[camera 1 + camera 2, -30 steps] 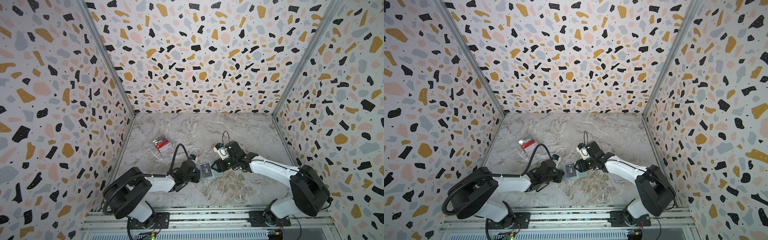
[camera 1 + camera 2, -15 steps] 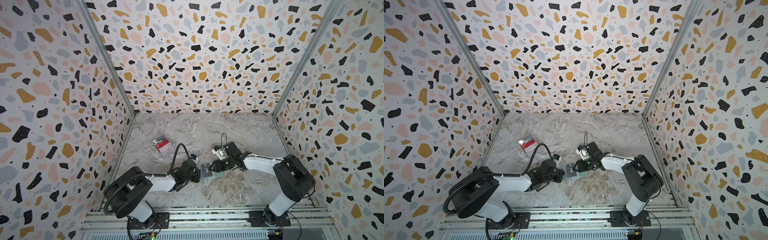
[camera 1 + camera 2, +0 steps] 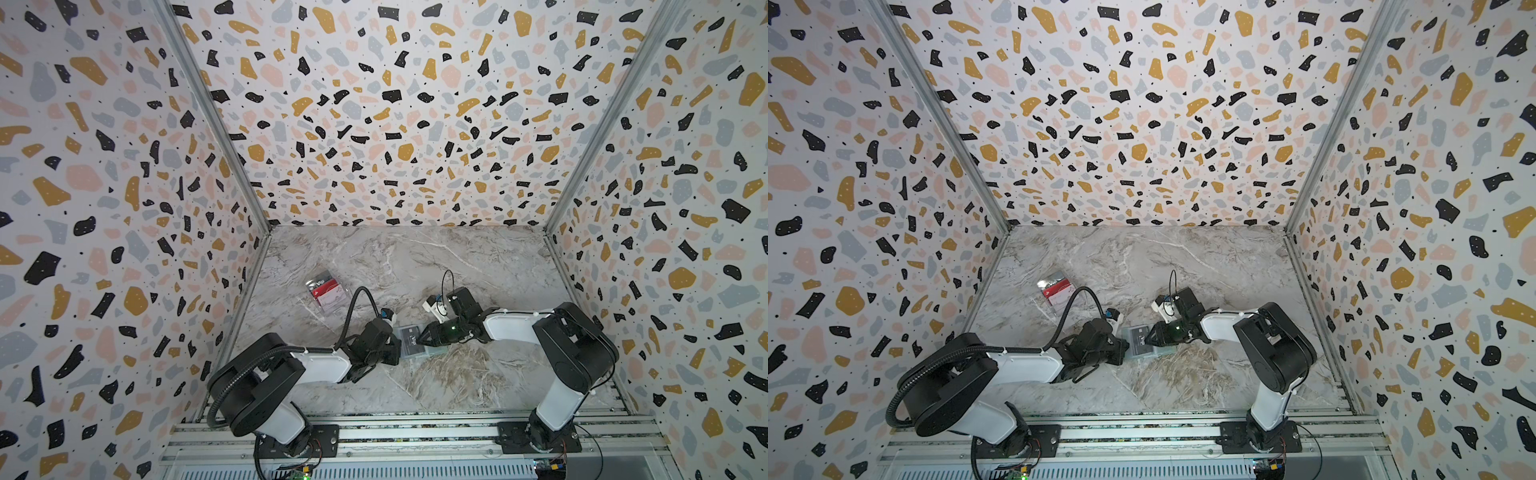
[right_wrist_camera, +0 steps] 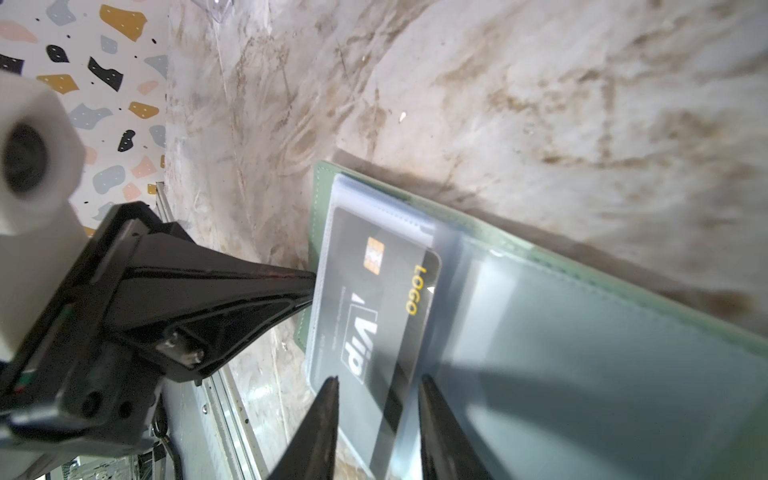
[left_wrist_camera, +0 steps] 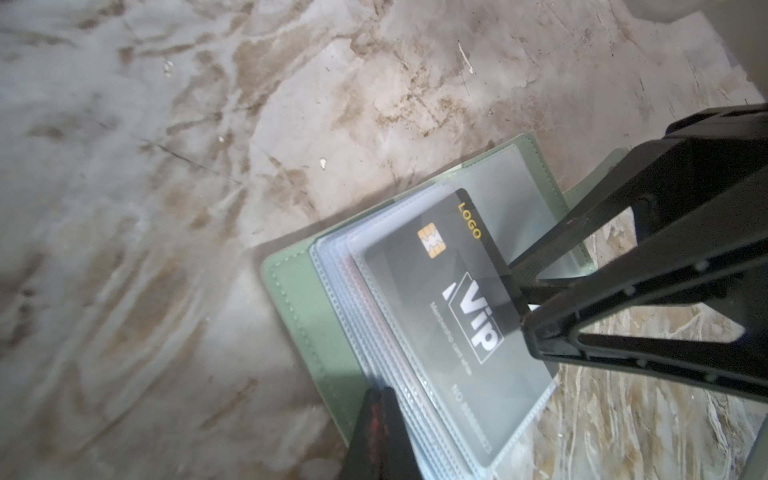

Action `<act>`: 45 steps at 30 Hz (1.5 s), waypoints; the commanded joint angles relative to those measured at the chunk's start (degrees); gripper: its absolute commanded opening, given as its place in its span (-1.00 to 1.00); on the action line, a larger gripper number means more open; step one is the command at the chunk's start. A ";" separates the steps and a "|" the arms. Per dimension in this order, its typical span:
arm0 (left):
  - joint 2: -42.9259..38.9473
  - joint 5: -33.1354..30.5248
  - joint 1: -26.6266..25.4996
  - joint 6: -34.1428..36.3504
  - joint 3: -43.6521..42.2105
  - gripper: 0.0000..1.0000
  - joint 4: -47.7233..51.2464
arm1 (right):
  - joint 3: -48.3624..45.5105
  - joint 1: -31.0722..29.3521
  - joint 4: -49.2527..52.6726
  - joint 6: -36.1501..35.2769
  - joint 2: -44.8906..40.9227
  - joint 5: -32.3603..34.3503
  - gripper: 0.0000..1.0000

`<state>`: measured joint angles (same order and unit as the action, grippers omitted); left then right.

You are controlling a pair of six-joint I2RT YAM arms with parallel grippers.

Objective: Take the credit cards out of the card holder

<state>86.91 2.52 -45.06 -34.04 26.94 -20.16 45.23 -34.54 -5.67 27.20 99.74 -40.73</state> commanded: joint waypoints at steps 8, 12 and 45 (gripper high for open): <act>1.58 -1.12 0.41 0.95 -0.66 -1.00 2.92 | -1.50 0.53 -4.39 2.35 0.28 -5.83 -0.36; 1.69 -1.12 0.47 1.15 -0.75 -1.00 2.95 | -2.28 0.79 -5.59 2.81 -0.05 -6.94 -0.38; 1.02 -1.47 0.41 1.19 -0.40 -1.00 4.08 | -1.52 -1.35 -14.54 8.19 5.00 -14.29 -0.39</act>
<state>86.91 2.44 -45.04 -33.65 26.94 -20.05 41.69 -33.91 -19.38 34.98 104.07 -53.47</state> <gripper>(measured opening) 0.046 0.305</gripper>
